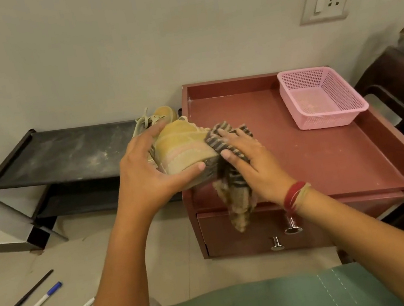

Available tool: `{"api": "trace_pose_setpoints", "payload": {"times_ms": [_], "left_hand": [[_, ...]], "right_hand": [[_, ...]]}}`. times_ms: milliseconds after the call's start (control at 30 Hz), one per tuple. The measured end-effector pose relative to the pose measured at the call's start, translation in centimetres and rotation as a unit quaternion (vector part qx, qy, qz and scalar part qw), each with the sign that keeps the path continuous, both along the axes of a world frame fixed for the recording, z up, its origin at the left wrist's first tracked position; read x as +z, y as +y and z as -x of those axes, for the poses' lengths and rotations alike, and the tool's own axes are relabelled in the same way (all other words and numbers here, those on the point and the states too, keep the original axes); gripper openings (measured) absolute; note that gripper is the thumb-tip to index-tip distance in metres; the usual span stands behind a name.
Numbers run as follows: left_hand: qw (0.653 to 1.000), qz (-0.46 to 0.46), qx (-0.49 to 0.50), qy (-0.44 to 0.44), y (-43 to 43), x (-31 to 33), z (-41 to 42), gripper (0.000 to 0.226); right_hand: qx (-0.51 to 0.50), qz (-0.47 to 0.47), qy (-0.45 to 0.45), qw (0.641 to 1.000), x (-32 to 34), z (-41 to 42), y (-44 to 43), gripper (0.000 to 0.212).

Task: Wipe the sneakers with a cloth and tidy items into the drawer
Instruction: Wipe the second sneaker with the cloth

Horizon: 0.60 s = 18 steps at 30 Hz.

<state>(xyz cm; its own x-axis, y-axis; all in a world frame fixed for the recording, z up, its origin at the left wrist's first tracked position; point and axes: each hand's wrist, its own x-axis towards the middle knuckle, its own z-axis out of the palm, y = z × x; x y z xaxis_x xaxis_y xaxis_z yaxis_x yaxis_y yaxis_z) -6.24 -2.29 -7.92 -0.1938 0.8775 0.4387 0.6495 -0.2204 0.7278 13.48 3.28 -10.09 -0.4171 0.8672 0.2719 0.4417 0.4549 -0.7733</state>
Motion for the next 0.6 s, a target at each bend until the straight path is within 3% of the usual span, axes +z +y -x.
{"api": "trace_pose_setpoints", "payload": {"times_ms": [167,300,467,600], "left_hand": [[1.000,0.002,-0.011,-0.002,0.1,-0.2,0.0,0.089],[1.000,0.011,0.006,-0.004,0.1,-0.4,-0.6,0.097],[1.000,0.001,-0.028,0.003,0.1,-0.2,-0.8,0.097],[1.000,0.016,-0.012,-0.001,0.3,-0.2,-0.9,0.108]], "right_hand": [[0.146,-0.052,0.029,0.988,0.2,0.9,-2.6,0.042],[0.027,0.002,0.036,0.999,0.6,0.6,-0.4,0.042],[0.131,-0.039,0.056,0.989,0.1,0.9,-1.7,0.041],[0.033,0.009,0.054,0.998,0.8,0.3,-0.3,0.049]]}}
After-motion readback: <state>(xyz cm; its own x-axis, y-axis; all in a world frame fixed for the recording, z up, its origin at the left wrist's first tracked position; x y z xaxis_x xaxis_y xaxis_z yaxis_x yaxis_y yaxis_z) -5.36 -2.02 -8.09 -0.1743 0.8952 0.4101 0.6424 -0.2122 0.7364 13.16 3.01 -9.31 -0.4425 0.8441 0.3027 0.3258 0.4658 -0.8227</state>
